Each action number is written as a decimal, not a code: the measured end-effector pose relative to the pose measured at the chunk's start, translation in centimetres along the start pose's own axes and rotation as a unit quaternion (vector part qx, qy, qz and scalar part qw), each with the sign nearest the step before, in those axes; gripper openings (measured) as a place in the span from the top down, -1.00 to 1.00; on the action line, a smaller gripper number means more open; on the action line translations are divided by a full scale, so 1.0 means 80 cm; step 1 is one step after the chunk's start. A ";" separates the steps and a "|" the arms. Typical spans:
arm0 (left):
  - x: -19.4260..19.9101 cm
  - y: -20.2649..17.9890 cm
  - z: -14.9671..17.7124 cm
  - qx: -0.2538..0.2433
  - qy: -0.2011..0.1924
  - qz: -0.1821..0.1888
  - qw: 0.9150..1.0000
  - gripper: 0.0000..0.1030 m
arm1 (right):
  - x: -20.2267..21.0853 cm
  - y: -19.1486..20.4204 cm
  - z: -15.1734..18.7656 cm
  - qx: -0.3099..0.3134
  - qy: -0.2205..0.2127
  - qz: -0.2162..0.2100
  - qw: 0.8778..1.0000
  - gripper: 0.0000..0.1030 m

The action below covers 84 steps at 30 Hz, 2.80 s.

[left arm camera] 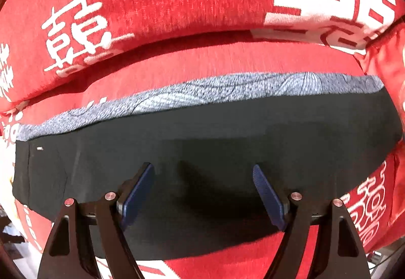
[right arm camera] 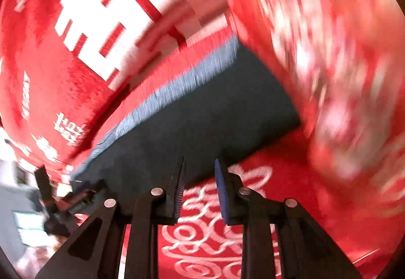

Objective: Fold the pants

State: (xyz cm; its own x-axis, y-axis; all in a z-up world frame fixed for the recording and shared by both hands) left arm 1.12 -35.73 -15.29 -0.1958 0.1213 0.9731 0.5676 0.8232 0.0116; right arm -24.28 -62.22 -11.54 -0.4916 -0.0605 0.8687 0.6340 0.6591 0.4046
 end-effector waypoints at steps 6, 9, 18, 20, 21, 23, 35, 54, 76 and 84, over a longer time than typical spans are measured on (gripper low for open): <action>-0.029 0.003 0.023 -0.014 0.017 -0.014 1.000 -0.58 | -0.074 -0.031 -0.034 0.026 0.070 0.083 0.994 0.56; -0.026 0.016 0.034 -0.002 0.029 0.000 1.000 -0.59 | -0.074 -0.031 -0.028 0.054 0.058 0.084 0.993 0.57; 0.009 -0.004 -0.024 -0.004 -0.015 0.000 1.000 -0.58 | -0.053 -0.006 -0.066 0.063 0.024 0.062 0.996 0.45; -0.001 -0.015 -0.051 0.010 -0.027 -0.002 1.000 -0.58 | -0.061 -0.004 -0.093 0.069 0.011 0.069 0.995 0.44; -0.008 -0.019 -0.063 0.016 -0.027 0.000 1.000 -0.58 | -0.068 -0.002 -0.104 0.067 0.006 0.072 0.995 0.44; -0.023 -0.029 -0.080 0.018 -0.022 -0.009 1.000 -0.58 | -0.088 -0.006 -0.123 0.065 0.010 0.073 0.995 0.44; -0.018 -0.014 -0.025 -0.013 0.011 -0.027 0.999 -0.59 | -0.103 -0.018 -0.107 0.056 0.043 0.123 0.990 0.47; 0.065 0.273 0.019 0.035 -0.019 -0.038 0.999 -0.59 | -0.143 0.300 0.125 0.015 0.127 -0.141 0.982 0.21; -0.024 0.462 0.022 0.046 -0.008 -0.036 0.998 -0.81 | -0.269 0.420 0.181 -0.118 0.155 -0.243 0.950 0.61; -0.021 0.464 0.031 0.010 -0.018 -0.032 0.999 -0.81 | -0.245 0.426 0.200 -0.022 0.146 -0.165 0.975 0.86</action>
State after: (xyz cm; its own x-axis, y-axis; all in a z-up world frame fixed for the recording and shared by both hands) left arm 20.49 -4.00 -17.07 -0.2594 0.0876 0.9618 0.5374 0.8406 0.0683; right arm -2.62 -26.56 -19.36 -0.4855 -0.4789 0.7314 0.4989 0.5353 0.6816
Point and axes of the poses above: each gripper's, at about its wrist camera, not at the fingertips, and x roughly against the way its jaws point, y to its left, z to its underside, the point moved 3 cm from there along -x, roughly the way its jaws point, and after that the axes turned 10 degrees about x, right-handed, at the moved point
